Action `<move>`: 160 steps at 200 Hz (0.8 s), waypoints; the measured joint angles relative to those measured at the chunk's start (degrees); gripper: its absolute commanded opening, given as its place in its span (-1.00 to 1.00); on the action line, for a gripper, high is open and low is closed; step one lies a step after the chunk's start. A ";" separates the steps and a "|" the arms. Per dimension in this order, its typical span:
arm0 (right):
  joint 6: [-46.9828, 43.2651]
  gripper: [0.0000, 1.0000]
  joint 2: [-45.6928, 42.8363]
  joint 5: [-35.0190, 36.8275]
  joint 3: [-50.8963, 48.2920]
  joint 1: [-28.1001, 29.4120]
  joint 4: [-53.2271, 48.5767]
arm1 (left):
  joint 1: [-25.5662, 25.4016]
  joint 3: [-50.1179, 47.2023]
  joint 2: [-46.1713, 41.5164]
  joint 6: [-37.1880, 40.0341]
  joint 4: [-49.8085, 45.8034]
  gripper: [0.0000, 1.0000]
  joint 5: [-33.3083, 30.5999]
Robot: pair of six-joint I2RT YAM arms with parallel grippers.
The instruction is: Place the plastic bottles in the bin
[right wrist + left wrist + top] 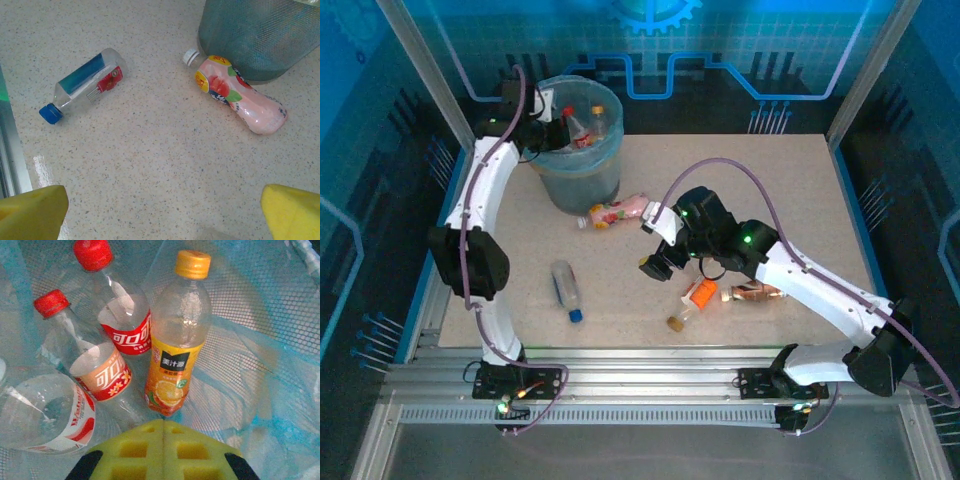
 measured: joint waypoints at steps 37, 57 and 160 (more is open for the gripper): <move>0.15 1.00 -0.15 0.15 -0.11 0.04 1.22 | 0.00 2.62 -1.70 -0.11 0.02 -0.55 0.42; 1.97 1.00 -0.50 2.82 -0.15 -0.02 2.38 | 0.00 0.42 -7.06 -0.07 2.49 -0.50 0.35; 22.03 1.00 -1.40 7.96 4.17 -17.03 -6.71 | -4.92 -37.09 -44.04 5.62 19.37 -0.26 0.37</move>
